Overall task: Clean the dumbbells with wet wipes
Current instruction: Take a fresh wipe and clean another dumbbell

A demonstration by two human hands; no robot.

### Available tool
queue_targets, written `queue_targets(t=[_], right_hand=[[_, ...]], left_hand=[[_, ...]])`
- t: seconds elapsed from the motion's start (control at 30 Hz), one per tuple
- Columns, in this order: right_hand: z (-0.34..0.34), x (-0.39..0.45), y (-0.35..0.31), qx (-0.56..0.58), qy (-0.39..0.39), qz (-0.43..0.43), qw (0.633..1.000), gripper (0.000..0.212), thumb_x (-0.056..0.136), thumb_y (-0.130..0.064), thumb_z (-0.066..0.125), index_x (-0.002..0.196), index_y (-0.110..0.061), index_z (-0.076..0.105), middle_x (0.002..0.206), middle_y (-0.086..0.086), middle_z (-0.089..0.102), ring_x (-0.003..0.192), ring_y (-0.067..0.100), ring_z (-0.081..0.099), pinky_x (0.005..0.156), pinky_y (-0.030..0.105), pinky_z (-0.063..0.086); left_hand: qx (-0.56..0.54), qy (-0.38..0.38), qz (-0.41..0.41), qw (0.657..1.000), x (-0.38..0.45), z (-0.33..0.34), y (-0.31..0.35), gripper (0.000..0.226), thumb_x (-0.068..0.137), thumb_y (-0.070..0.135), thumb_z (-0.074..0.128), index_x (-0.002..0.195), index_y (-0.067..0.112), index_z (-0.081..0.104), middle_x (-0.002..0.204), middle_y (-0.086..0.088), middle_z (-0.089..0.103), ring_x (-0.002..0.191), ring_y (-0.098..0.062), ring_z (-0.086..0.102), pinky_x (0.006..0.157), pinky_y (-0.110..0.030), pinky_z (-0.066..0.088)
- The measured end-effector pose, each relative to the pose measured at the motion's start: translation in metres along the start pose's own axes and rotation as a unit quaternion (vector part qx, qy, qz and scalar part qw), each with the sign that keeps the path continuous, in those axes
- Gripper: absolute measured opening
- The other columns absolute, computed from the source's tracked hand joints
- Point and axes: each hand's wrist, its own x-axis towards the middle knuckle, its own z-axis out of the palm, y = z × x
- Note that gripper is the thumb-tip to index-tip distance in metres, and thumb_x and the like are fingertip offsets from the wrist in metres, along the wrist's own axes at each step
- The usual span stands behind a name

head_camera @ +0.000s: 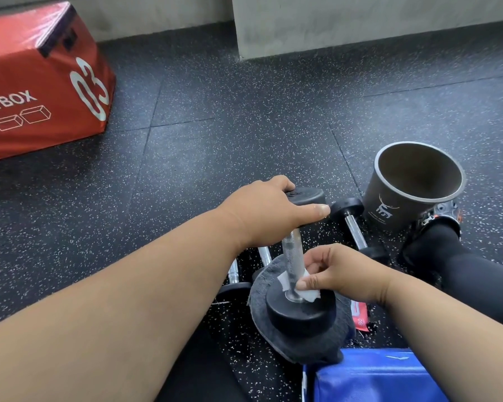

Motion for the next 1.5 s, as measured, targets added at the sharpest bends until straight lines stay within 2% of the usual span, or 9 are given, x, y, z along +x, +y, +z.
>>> queue_targets(t=[0.13, 0.23, 0.5, 0.73, 0.93, 1.03, 1.17, 1.3, 1.5], right_hand=[[0.015, 0.002, 0.005, -0.112, 0.071, -0.003, 0.991, 0.069, 0.06, -0.056, 0.1, 0.089, -0.002, 0.067, 0.074, 0.003, 0.066, 0.068, 0.011, 0.056, 0.07, 0.036, 0.045], [0.021, 0.003, 0.008, -0.186, 0.111, -0.009, 0.976, 0.077, 0.055, -0.07, 0.094, 0.086, -0.005, 0.066, 0.08, 0.005, 0.072, 0.066, 0.018, 0.064, 0.07, 0.039, 0.053], [0.03, -0.005, -0.008, -0.091, 0.075, 0.034, 0.992, 0.03, 0.074, -0.033, 0.094, 0.093, -0.018, 0.076, 0.087, 0.002, 0.081, 0.075, 0.009, 0.07, 0.09, 0.047, 0.06], [0.049, -0.003, -0.022, -0.033, 0.086, 0.012, 0.996, 0.067, 0.065, -0.05, 0.093, 0.121, -0.03, 0.062, 0.103, 0.005, 0.081, 0.102, 0.022, 0.077, 0.103, 0.05, 0.057], [0.063, 0.004, -0.023, -0.065, 0.155, 0.03, 0.985, 0.055, 0.066, -0.052, 0.094, 0.104, -0.018, 0.071, 0.091, 0.008, 0.079, 0.072, 0.009, 0.068, 0.083, 0.044, 0.06], [0.056, 0.003, -0.02, -0.132, 0.154, 0.039, 0.978, 0.035, 0.074, -0.028, 0.085, 0.105, -0.03, 0.069, 0.085, -0.003, 0.077, 0.077, 0.007, 0.07, 0.083, 0.036, 0.06], [0.037, -0.006, -0.022, -0.143, 0.052, 0.029, 0.988, 0.048, 0.081, -0.011, 0.082, 0.121, -0.032, 0.064, 0.102, -0.004, 0.081, 0.092, 0.009, 0.076, 0.091, 0.033, 0.06], [0.016, -0.012, -0.027, -0.217, 0.055, 0.019, 0.974, 0.044, 0.073, -0.022, 0.096, 0.106, -0.032, 0.069, 0.102, -0.008, 0.077, 0.095, 0.002, 0.071, 0.086, 0.026, 0.055], [0.001, -0.014, -0.03, -0.314, 0.105, 0.043, 0.942, 0.051, 0.065, -0.036, 0.1, 0.099, -0.035, 0.063, 0.077, -0.008, 0.069, 0.057, -0.001, 0.057, 0.056, 0.019, 0.042]], left_hand=[[0.0, 0.001, -0.001, 1.0, -0.001, -0.001, 0.001, 0.078, 0.082, 0.09, 0.058, 0.141, 0.039, 0.052, 0.116, 0.007, 0.067, 0.102, -0.017, 0.064, 0.093, -0.038, 0.053], [0.0, 0.0, -0.002, 1.0, -0.003, -0.001, 0.001, 0.079, 0.083, 0.089, 0.058, 0.142, 0.038, 0.052, 0.115, 0.007, 0.067, 0.101, -0.017, 0.064, 0.091, -0.037, 0.054], [0.005, -0.005, -0.004, 1.0, -0.005, 0.0, 0.001, 0.084, 0.081, 0.091, 0.056, 0.147, 0.039, 0.049, 0.125, 0.001, 0.063, 0.109, -0.022, 0.062, 0.096, -0.039, 0.051], [0.007, -0.003, 0.006, 1.0, -0.006, 0.001, 0.002, 0.081, 0.081, 0.091, 0.057, 0.143, 0.038, 0.052, 0.122, 0.004, 0.065, 0.108, -0.021, 0.063, 0.096, -0.04, 0.053], [-0.004, 0.005, 0.01, 1.0, -0.007, 0.003, 0.002, 0.08, 0.079, 0.091, 0.058, 0.14, 0.04, 0.053, 0.122, 0.006, 0.064, 0.108, -0.02, 0.062, 0.096, -0.042, 0.053], [-0.005, 0.009, 0.014, 1.0, -0.009, 0.002, 0.003, 0.08, 0.08, 0.09, 0.06, 0.142, 0.04, 0.053, 0.123, 0.006, 0.064, 0.109, -0.019, 0.062, 0.097, -0.04, 0.053], [-0.002, 0.009, 0.012, 1.0, -0.009, 0.003, 0.004, 0.081, 0.08, 0.09, 0.06, 0.144, 0.04, 0.052, 0.126, 0.004, 0.062, 0.111, -0.02, 0.061, 0.097, -0.039, 0.051], [0.0, 0.007, 0.015, 1.0, -0.008, 0.002, 0.003, 0.082, 0.081, 0.088, 0.061, 0.146, 0.039, 0.052, 0.127, 0.006, 0.065, 0.111, -0.02, 0.063, 0.098, -0.039, 0.053], [0.008, 0.008, 0.016, 1.0, -0.007, 0.002, 0.003, 0.083, 0.079, 0.09, 0.06, 0.145, 0.04, 0.052, 0.126, 0.008, 0.068, 0.111, -0.021, 0.064, 0.099, -0.04, 0.054]])
